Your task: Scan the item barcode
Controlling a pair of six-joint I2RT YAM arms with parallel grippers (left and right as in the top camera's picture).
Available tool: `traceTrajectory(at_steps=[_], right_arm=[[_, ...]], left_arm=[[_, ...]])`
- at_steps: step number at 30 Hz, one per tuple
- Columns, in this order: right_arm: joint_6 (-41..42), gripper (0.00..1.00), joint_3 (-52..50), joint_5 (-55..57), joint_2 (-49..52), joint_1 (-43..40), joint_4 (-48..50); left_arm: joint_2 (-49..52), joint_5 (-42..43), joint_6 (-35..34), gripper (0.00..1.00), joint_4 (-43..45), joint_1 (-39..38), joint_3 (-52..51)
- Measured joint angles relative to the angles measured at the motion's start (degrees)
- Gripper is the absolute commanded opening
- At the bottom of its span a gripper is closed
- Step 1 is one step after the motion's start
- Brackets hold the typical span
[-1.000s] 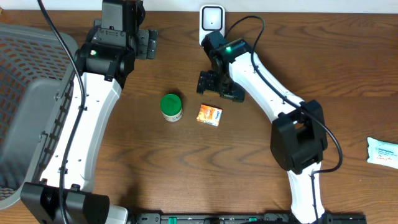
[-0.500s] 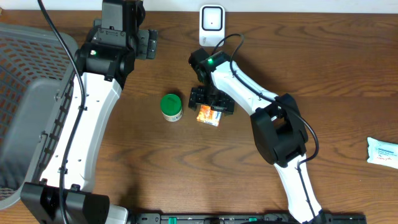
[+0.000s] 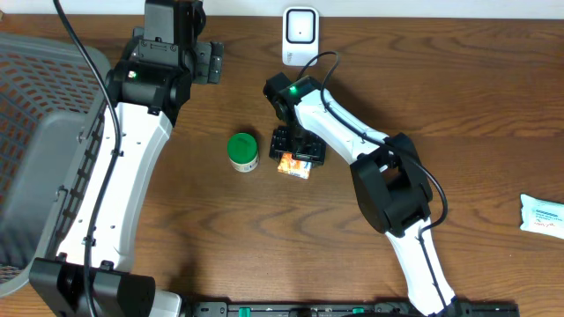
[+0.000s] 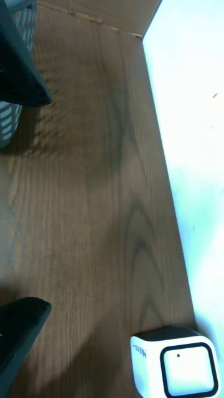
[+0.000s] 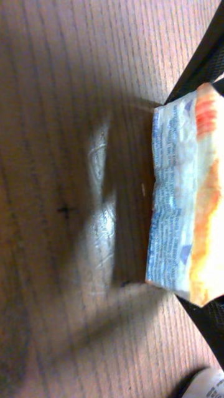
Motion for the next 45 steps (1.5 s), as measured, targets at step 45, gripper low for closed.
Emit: traceTrajectory(at_steps=[45], right_arm=[[-34.2,0.99,0.0,-22.3,0.7,-14.5,-27.5]], left_arm=[[0.0,0.0,0.0,0.98,0.0,0.0,0.0]])
